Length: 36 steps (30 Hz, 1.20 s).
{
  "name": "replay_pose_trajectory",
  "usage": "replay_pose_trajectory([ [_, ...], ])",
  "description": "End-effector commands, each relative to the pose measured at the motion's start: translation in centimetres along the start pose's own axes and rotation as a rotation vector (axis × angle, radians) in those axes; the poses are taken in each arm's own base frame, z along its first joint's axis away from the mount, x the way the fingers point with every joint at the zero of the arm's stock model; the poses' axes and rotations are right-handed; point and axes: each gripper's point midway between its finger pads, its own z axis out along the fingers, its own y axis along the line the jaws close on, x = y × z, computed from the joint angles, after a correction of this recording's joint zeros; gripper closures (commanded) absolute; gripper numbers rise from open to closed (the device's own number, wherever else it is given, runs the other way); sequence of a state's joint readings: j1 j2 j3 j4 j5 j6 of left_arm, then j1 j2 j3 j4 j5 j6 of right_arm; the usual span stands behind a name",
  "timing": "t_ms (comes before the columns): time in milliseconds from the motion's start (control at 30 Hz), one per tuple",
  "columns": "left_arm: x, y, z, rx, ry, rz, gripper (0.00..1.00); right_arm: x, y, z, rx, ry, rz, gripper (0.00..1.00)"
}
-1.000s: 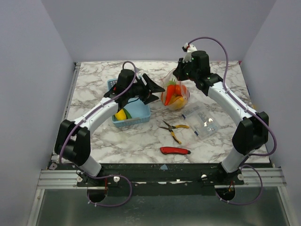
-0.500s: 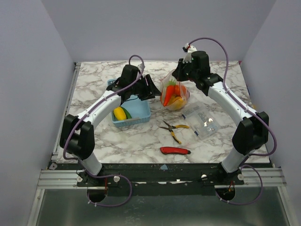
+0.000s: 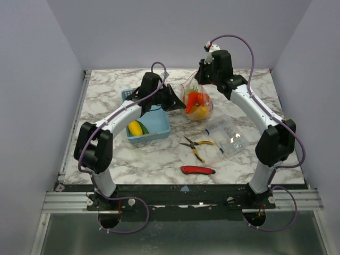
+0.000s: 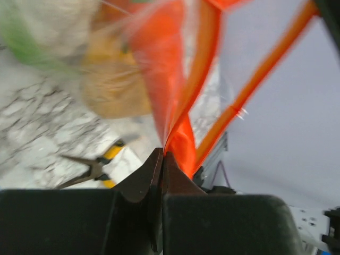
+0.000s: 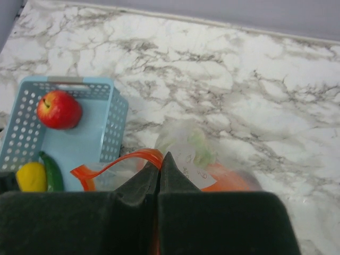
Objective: Place the food in the zip-top bag and seal the zipper
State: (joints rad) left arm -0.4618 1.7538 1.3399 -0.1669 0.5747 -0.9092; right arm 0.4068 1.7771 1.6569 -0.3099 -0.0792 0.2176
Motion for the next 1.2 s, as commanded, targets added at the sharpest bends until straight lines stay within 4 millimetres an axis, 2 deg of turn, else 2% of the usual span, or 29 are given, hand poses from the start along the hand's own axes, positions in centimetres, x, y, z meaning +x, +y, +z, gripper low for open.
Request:
replay_pose_trajectory([
  [0, -2.5, -8.3, -3.6, 0.229, -0.037, -0.041, 1.0, -3.3, -2.2, 1.4, 0.133, -0.054, -0.094, 0.99],
  [100, -3.4, -8.8, -4.6, 0.225, -0.047, -0.091, 1.0, -4.8, -3.5, 1.6, 0.167, -0.058, -0.116, 0.99],
  [200, -4.0, -9.2, -5.5, 0.237, -0.065, -0.137, 1.0, -5.5, -5.0, 1.0, 0.207, -0.063, -0.12, 0.99],
  [267, -4.5, -9.5, -5.5, 0.235, -0.072, -0.114, 1.0, -5.5, -5.5, 0.7, 0.215, -0.076, -0.112, 0.99],
  [367, -4.8, -8.0, -3.7, 0.209, -0.017, -0.134, 1.0, -4.3, -4.8, 1.8, 0.139, -0.058, -0.071, 0.99],
  [467, -5.1, -5.5, -2.4, 0.175, -0.012, -0.166, 1.0, -2.1, -1.6, 2.5, -0.044, 0.031, -0.002, 0.99],
  [500, -5.1, -4.9, -2.3, 0.165, -0.022, -0.168, 1.0, -1.6, -0.3, 2.3, -0.11, 0.043, 0.021, 0.98],
  [533, -4.9, -4.4, -2.2, 0.16, -0.021, -0.175, 1.0, -0.8, 0.1, 2.1, -0.137, 0.058, 0.044, 0.97],
  [633, -4.6, -4.0, -2.4, 0.173, -0.025, -0.185, 1.0, 0.7, 0.9, 0.5, -0.17, 0.089, 0.09, 0.78],
  [767, -4.4, -3.6, -2.8, 0.158, -0.05, -0.166, 1.0, 2.9, 0.8, -1.9, -0.159, 0.169, 0.104, 0.65],
  [900, -4.4, -3.7, -3.0, 0.162, -0.038, -0.171, 1.0, 2.3, 0.0, -5.4, -0.096, 0.074, 0.079, 0.42],
  [933, -4.5, -3.8, -3.1, 0.164, -0.039, -0.17, 1.0, 2.3, -0.1, -6.2, -0.092, 0.047, 0.072, 0.33],
  [967, -4.6, -4.0, -3.2, 0.165, -0.044, -0.167, 1.0, 1.5, 0.2, -7.4, -0.1, -0.002, 0.055, 0.28],
  [1067, -5.0, -4.4, -3.7, 0.166, -0.061, -0.155, 1.0, 2.0, -0.5, -9.1, -0.075, -0.085, 0.022, 0.21],
  [1100, -5.1, -4.5, -3.8, 0.167, -0.062, -0.151, 1.0, 1.4, -0.1, -10.0, -0.099, -0.141, 0.002, 0.2],
  [1167, -5.3, -4.7, -3.9, 0.167, -0.065, -0.149, 1.0, 1.6, 0.9, -11.5, -0.169, -0.238, -0.058, 0.21],
])
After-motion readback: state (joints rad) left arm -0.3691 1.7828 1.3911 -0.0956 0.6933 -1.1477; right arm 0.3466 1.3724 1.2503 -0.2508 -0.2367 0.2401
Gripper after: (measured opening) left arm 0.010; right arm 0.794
